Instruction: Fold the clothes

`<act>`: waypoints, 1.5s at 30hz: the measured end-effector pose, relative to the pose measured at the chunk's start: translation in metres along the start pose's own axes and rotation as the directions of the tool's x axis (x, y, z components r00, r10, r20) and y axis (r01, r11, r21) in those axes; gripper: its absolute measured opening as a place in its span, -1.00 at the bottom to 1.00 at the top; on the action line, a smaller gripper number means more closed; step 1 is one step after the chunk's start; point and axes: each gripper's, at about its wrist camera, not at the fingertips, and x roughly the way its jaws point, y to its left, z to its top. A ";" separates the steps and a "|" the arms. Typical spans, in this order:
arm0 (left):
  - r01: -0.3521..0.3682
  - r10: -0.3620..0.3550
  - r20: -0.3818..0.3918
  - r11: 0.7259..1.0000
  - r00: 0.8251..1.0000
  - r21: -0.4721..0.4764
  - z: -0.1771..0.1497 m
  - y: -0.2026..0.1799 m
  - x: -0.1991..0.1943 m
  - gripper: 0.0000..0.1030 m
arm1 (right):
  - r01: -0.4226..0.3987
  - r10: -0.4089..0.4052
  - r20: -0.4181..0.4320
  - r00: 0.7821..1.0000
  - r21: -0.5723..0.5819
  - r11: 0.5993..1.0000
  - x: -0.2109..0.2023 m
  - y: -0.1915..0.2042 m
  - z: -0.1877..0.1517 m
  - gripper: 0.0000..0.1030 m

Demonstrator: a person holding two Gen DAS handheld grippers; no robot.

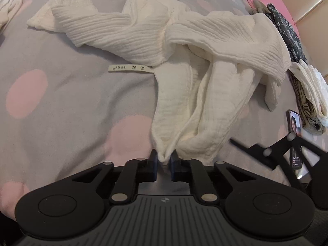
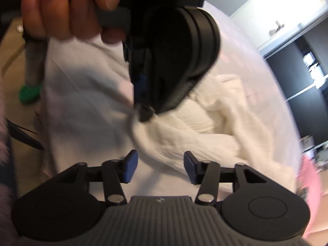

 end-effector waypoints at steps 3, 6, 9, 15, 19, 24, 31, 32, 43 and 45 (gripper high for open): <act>-0.019 0.019 0.009 1.000 1.000 0.012 0.001 -0.001 -0.002 -0.88 | 0.100 -0.101 -0.005 0.995 -0.115 0.988 0.008 0.000 -0.011 0.18; -0.031 0.031 0.021 1.000 0.999 0.005 0.002 0.002 -0.005 -0.89 | 0.164 -0.172 -0.026 0.985 -0.196 0.967 0.020 -0.004 -0.023 0.18; -0.045 0.045 0.037 0.999 0.998 0.005 0.003 0.003 -0.012 -0.89 | 0.211 -0.228 -0.052 0.972 -0.226 0.951 0.035 -0.013 -0.033 0.18; -0.061 0.060 0.067 0.998 0.996 0.012 0.004 0.002 -0.025 -0.90 | 0.289 -0.313 -0.040 0.949 -0.289 0.913 0.068 -0.019 -0.038 0.15; -0.062 0.060 0.104 0.998 0.993 0.016 0.004 0.002 -0.037 -0.91 | 0.322 -0.349 -0.053 0.936 -0.274 0.906 0.082 -0.021 -0.029 -0.45; -0.065 0.067 0.149 0.998 0.987 -0.013 0.006 0.009 -0.051 -0.91 | 0.348 -0.367 -0.045 0.929 -0.230 0.909 0.079 -0.029 -0.022 -0.90; -0.096 0.102 0.222 0.995 0.970 -0.036 0.011 0.017 -0.085 -0.92 | 0.313 -0.320 -0.019 0.947 -0.161 0.936 0.047 -0.027 -0.012 -0.94; -0.105 0.110 0.241 0.994 0.964 -0.035 0.014 0.019 -0.095 -0.92 | 0.296 -0.299 -0.003 0.954 -0.139 0.945 0.038 -0.027 -0.007 -0.94; -0.222 0.214 0.391 0.975 0.895 -0.024 0.032 0.046 -0.202 -0.92 | -0.018 0.012 0.276 0.961 0.018 1.000 -0.074 -0.011 0.072 -0.94; -0.250 0.239 0.367 0.968 0.899 -0.019 0.031 0.053 -0.203 -0.92 | -0.051 0.051 0.306 0.951 -0.008 0.999 -0.085 -0.004 0.083 -0.94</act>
